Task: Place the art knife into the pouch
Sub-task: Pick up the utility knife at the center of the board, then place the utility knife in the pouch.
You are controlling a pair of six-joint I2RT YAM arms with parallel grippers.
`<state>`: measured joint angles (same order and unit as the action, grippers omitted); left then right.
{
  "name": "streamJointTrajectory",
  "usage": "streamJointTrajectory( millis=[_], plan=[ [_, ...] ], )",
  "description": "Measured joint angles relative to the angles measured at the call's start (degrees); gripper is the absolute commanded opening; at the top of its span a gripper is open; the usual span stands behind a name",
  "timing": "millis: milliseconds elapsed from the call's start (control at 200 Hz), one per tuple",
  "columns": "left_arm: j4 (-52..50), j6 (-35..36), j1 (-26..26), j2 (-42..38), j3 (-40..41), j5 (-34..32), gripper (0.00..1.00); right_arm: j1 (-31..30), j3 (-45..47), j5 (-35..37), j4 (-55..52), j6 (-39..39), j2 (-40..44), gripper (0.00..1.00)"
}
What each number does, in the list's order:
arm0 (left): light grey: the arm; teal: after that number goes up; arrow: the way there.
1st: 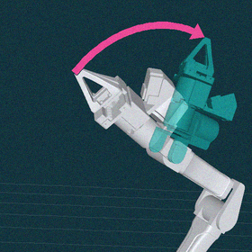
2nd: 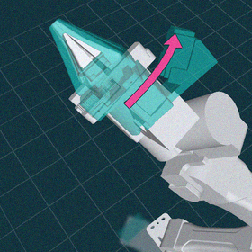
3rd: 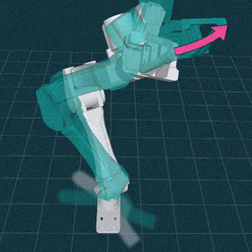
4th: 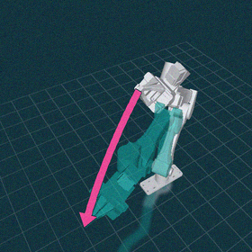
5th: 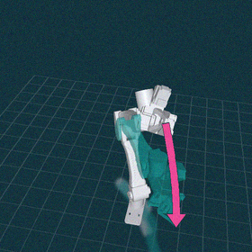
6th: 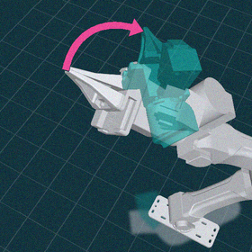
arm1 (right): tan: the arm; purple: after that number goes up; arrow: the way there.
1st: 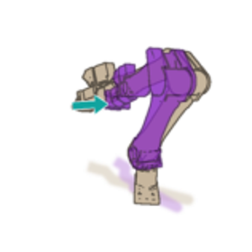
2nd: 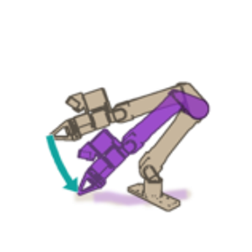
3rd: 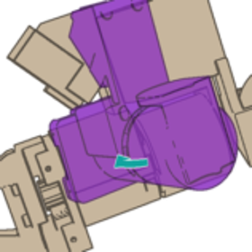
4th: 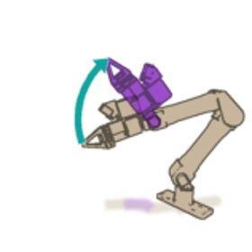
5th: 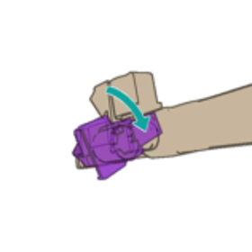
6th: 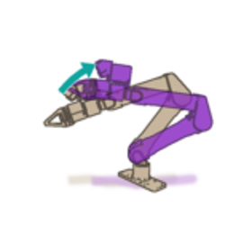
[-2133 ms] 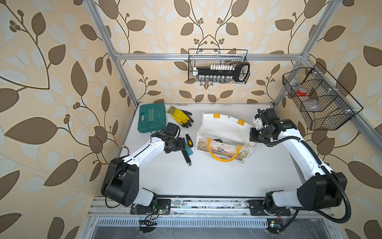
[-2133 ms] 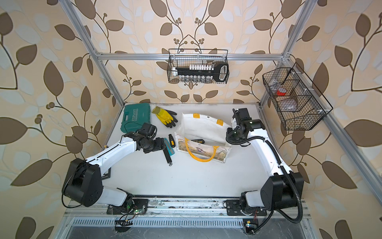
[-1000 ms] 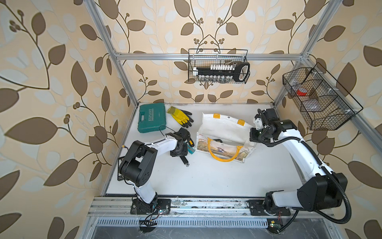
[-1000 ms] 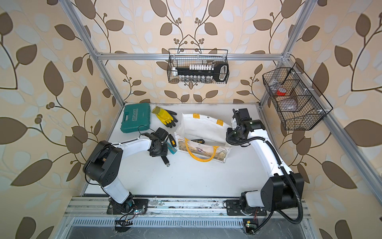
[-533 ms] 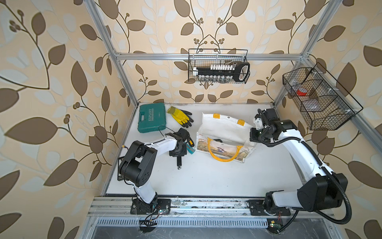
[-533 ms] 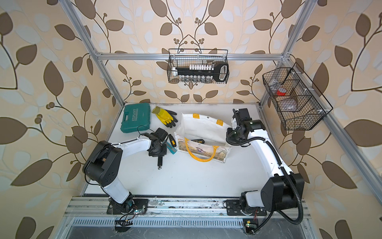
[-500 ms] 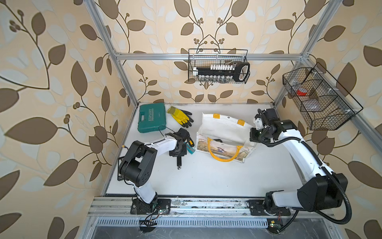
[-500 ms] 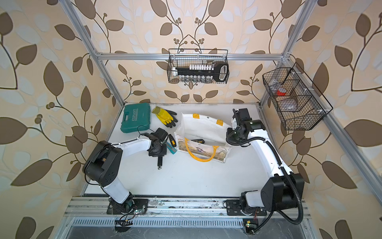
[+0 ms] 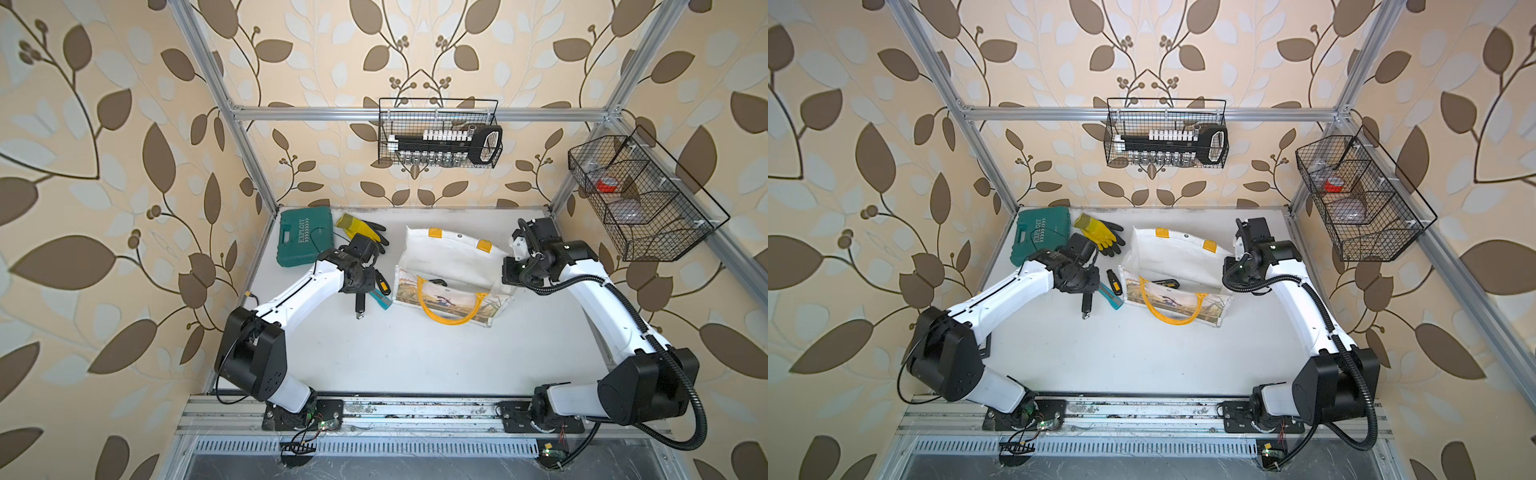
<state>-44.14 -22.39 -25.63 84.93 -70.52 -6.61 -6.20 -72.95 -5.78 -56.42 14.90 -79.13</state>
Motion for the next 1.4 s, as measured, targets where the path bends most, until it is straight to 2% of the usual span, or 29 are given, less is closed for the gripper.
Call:
streamJointTrajectory(
  millis=[215,360,450,580,710,970,1400],
  plan=[
    [-2.8,1.9,-4.8,-4.2,-13.7,0.0,0.18,0.0,0.1,0.0,0.1,0.0,0.0,0.0],
    [0.3,2.6,-8.0,-4.3,-20.5,1.7,0.18,0.0,0.2,0.0,0.2,0.0,0.0,0.0],
    [1.3,2.8,-10.9,-3.0,-24.2,2.2,0.18,0.0,0.2,0.0,0.2,0.0,0.0,0.0],
    [4.0,3.0,-15.6,3.0,-31.3,3.2,0.18,0.0,0.5,0.0,0.6,0.0,0.0,0.0],
    [7.6,3.2,-20.2,8.3,-32.9,3.4,0.18,-0.1,0.7,0.0,0.8,0.1,0.0,0.0],
    [11.0,3.8,-25.8,19.6,-36.5,5.2,0.18,-0.2,0.7,-0.1,0.9,0.1,0.0,0.0],
    [12.0,4.9,-27.7,26.8,-36.9,9.4,0.17,-0.6,0.7,-0.1,0.8,0.1,0.4,0.0]
  ],
)
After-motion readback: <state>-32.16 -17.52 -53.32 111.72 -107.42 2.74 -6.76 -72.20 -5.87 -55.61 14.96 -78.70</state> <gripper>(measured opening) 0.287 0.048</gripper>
